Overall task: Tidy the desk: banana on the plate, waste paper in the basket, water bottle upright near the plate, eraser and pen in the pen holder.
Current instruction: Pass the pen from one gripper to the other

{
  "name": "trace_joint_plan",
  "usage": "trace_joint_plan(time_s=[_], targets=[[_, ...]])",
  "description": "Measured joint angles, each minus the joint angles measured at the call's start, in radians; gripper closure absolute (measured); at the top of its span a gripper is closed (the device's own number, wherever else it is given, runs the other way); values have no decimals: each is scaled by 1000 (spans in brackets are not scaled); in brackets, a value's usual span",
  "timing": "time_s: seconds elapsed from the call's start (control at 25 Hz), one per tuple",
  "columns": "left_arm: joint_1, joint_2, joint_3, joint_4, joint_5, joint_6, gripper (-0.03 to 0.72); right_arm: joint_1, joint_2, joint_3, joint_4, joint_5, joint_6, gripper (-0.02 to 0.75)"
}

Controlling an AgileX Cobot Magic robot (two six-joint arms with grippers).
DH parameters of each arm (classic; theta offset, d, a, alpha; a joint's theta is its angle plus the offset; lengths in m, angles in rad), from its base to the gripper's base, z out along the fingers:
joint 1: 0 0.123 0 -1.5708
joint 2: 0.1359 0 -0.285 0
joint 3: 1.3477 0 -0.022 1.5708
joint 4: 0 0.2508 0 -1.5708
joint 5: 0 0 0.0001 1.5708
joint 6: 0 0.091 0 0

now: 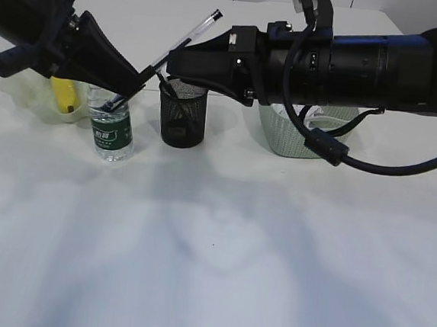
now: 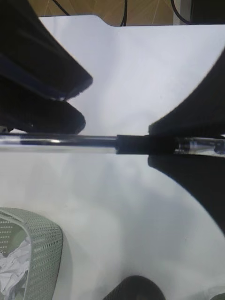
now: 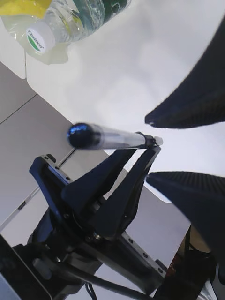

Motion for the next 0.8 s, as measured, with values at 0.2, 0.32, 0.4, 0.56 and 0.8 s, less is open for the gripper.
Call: trace_joint_plan(time_s=[0.2,0.32,0.4,0.56,0.8], targets=[[0,0,0,0,11,0,649,0,2,-26,0,0,-2,499],[0,0,0,-6,11,0,649,0,2,-53,-2,-17,-2,499],[0,-2,0,-6,12,0,650,0,2,-62,-2,-28,-2,499],[0,-2,0,-6,16,0,650,0,8,-62,-2,-45,-2,481],[0,-2,0,-6,20,2,650,0,10,-66,-2,-78,-2,472]])
